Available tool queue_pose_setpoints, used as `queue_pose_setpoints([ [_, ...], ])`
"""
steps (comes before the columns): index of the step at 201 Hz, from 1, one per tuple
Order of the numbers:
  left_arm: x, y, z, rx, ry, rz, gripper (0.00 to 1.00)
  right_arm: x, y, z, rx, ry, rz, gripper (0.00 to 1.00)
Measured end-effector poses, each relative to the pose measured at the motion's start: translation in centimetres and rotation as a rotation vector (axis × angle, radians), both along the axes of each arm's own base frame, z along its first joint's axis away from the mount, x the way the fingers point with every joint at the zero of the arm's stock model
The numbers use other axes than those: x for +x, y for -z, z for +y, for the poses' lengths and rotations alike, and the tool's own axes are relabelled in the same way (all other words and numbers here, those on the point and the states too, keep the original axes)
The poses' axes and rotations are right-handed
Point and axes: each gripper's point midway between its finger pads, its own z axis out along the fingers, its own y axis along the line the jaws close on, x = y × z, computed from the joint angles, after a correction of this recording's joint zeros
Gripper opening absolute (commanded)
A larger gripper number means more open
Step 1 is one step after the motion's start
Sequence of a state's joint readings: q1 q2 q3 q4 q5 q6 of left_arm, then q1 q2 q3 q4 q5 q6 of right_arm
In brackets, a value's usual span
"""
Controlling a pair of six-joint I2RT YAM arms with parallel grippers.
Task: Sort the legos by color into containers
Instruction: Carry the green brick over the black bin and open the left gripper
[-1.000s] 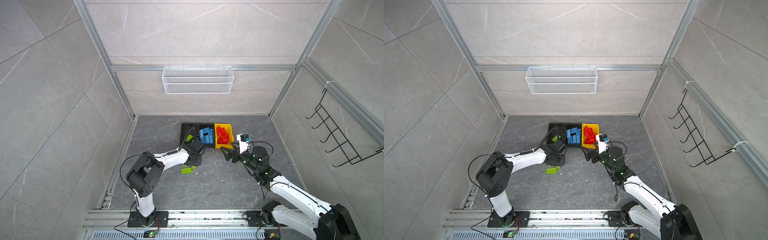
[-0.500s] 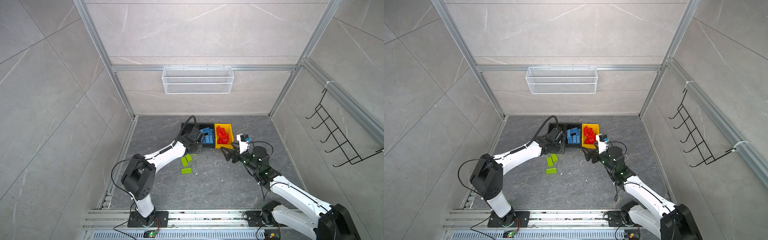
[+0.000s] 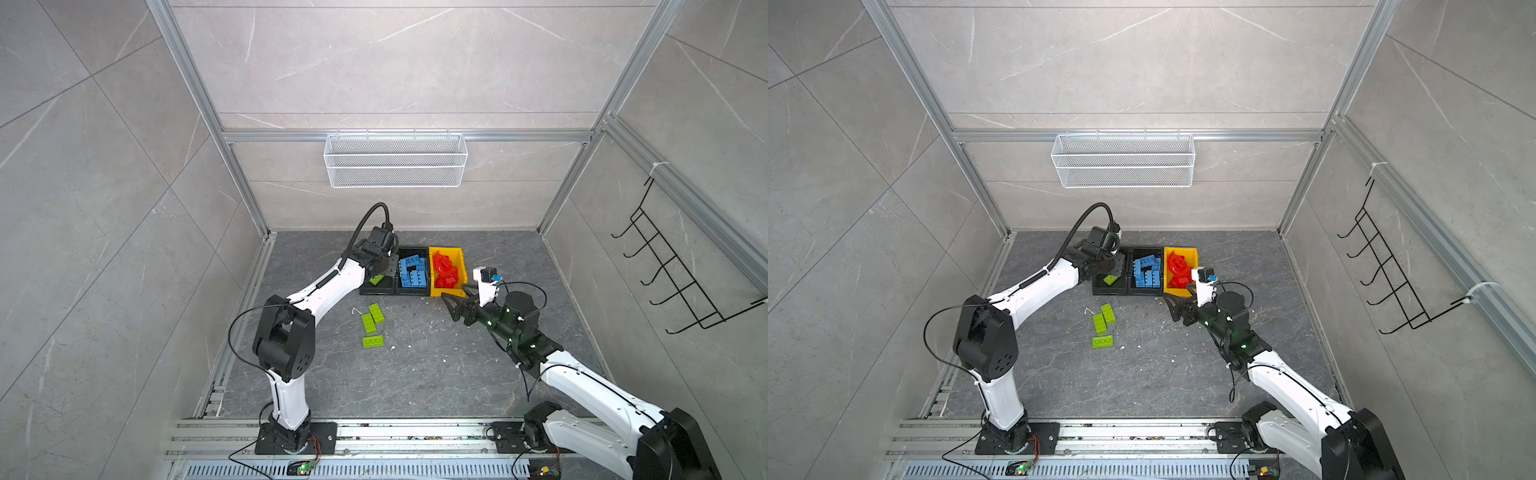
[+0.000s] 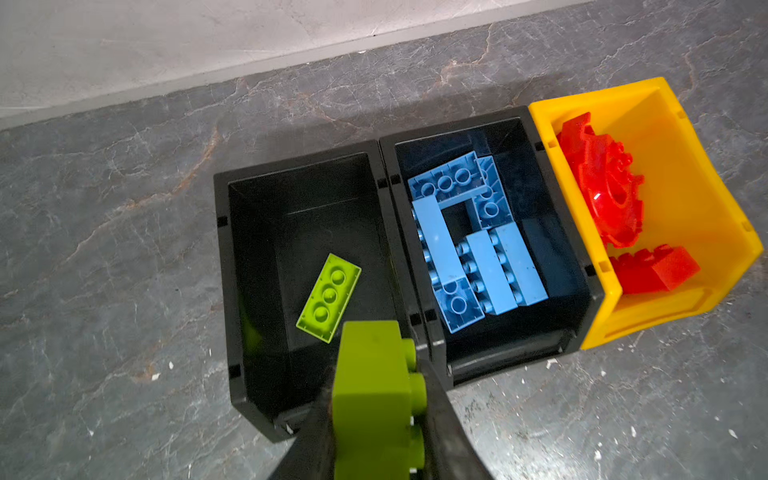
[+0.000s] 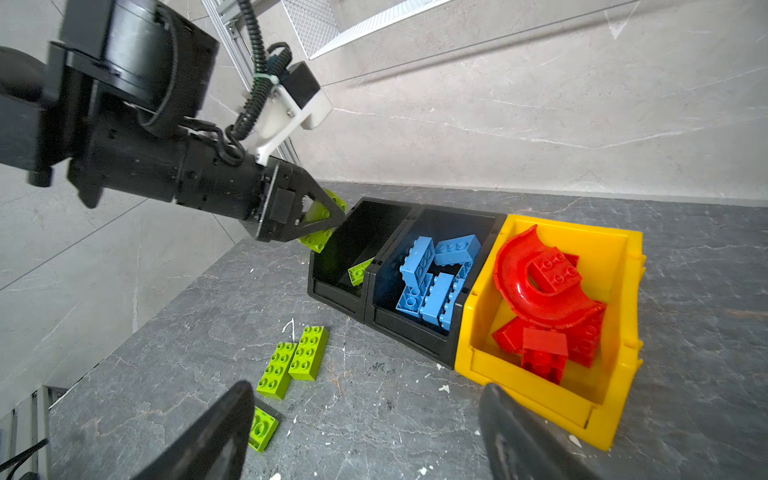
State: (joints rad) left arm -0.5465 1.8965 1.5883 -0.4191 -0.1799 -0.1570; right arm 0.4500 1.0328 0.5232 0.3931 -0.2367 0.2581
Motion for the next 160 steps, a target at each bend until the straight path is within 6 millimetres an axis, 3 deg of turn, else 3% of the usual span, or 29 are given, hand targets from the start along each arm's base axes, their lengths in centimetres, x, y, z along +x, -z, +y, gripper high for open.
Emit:
queue_pose_setpoints([
  [60,3.6,5.8,1.4,0.041,0.016,0.059,0.21,-0.2,-0.1,0.3,0.000,-0.022,0.010,0.86],
  [97,5.0,6.6,0.9,0.041,0.025,0.061,0.22,-0.3,0.0,0.3,-0.002,-0.026,0.017,0.86],
  [120,5.6,6.4,0.8,0.041,0.028,0.051,0.41,-0.4,-0.1,0.3,-0.001,-0.026,0.014,0.86],
  [160,5.6,6.3,0.7,0.031,0.039,0.057,0.57,-0.4,-0.2,0.4,-0.001,-0.032,0.017,0.86],
])
